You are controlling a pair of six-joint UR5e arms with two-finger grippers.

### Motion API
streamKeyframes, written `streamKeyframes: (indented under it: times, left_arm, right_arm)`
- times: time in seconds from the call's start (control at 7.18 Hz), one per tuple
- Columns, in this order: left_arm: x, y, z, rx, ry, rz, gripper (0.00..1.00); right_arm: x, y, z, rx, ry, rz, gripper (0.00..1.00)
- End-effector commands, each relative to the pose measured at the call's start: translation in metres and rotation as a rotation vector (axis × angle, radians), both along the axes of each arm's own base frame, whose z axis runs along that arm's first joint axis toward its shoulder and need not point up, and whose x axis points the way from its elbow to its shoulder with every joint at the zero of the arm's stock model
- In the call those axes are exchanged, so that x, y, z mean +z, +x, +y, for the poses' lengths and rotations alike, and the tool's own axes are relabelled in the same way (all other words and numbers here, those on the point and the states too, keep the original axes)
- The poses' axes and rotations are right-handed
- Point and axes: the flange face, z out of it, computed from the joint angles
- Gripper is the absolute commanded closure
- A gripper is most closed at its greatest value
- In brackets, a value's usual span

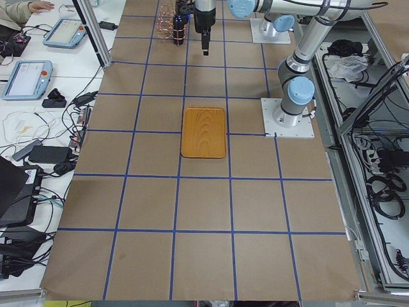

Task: Take wine from basket and place on tray
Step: 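Pull the bottle out of the rack and stand it upright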

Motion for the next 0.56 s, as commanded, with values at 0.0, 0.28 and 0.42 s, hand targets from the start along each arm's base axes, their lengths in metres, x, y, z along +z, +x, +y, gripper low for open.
streamKeyframes:
  times: [0.0, 0.28, 0.42]
  left_arm:
    - [0.002, -0.001, 0.002, -0.002, -0.005, 0.004, 0.0]
    - [0.003, -0.002, 0.003, -0.007, -0.006, -0.002, 0.0]
    - [0.004, 0.0, 0.003, -0.005, -0.011, -0.007, 0.0]
  right_arm:
    - [-0.035, 0.089, 0.009, -0.092, -0.042, -0.005, 0.85]
    - [-0.052, 0.139, 0.001, -0.16, -0.063, -0.003, 0.85]
    - [-0.059, 0.168, -0.002, -0.155, -0.07, 0.009, 0.85]
